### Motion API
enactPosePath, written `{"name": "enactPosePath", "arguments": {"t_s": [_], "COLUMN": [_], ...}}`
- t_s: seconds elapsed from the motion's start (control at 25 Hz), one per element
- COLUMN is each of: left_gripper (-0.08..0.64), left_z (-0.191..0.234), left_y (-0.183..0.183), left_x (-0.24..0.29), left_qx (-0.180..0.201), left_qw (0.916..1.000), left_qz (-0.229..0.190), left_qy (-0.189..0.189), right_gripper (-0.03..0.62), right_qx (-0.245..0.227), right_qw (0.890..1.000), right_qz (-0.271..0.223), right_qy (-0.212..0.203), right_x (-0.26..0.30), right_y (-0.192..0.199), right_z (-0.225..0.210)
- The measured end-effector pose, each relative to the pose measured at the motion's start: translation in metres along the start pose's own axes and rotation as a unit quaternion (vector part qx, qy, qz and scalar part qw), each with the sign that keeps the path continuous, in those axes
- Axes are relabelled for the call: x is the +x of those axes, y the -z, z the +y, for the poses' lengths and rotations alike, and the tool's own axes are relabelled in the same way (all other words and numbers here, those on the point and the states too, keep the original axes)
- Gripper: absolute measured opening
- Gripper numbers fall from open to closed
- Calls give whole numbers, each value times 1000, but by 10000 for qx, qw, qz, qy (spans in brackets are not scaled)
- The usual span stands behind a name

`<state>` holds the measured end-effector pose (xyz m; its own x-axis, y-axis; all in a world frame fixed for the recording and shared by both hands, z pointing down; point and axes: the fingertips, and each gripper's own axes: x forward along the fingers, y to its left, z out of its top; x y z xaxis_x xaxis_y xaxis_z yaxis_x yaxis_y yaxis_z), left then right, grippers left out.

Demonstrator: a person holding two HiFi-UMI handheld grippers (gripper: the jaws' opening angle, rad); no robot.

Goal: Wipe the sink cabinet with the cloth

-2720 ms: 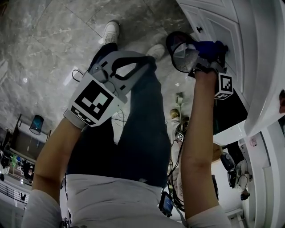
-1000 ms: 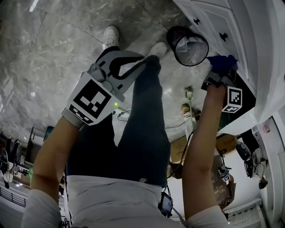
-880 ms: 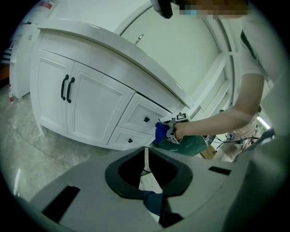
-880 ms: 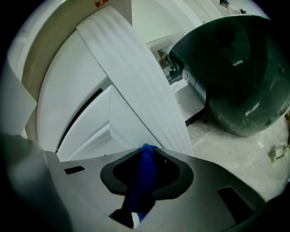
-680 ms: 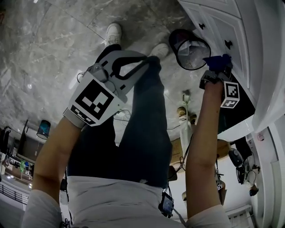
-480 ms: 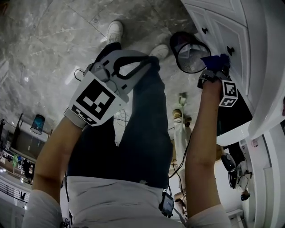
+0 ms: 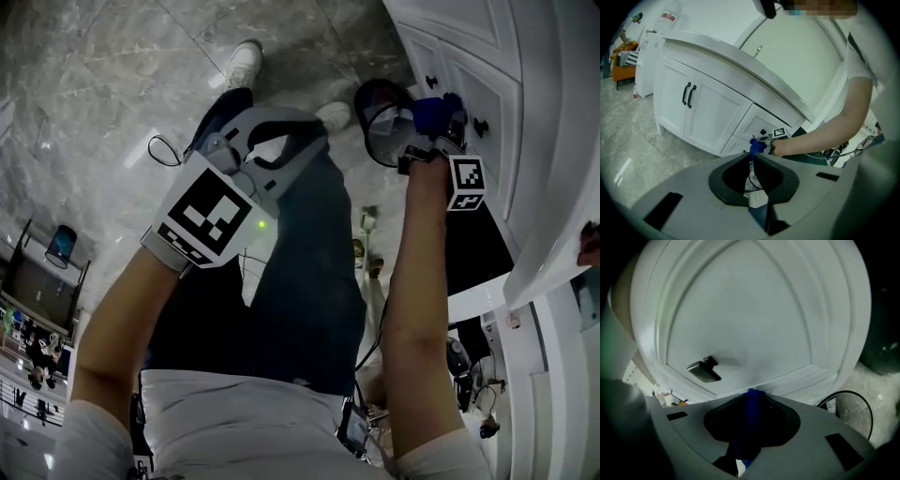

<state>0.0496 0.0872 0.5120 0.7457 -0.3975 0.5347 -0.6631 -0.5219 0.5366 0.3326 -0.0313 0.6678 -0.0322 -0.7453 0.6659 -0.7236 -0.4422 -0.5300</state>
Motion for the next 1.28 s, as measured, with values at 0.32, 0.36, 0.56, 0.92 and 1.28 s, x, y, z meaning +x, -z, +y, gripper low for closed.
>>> {"name": "enactPosePath", "arguments": {"t_s": [0.32,0.36,0.56,0.92,1.28], "left_gripper": [12,12,12,12,12], "left_z": [-2,-3,-6,-32,-72], "left_y": [-6,-7,-14,-42,-110], "left_x": [-3,-3,-11,-35,-57], "left_qx": [28,43,153,417,862], "left_qw": [10000,9999,9998,9989,9950], "left_qz": [-69,-77,-90,-159,-404], "left_qy": [-50,-50,-49,135,285], "right_gripper": [83,83,83,83,83], "right_qx": [-123,-102,-266,-1423,-2110], "right_qw": [9946,9936,9855,9540,9243], "right_qz": [365,410,582,742,351], "right_qy": [-962,-1048,-1574,-2531,-3159], "right_x": [0,-2,-30,-123,-221], "right_y": [13,14,16,10,-25], "right_z": [65,72,114,202,274]}}
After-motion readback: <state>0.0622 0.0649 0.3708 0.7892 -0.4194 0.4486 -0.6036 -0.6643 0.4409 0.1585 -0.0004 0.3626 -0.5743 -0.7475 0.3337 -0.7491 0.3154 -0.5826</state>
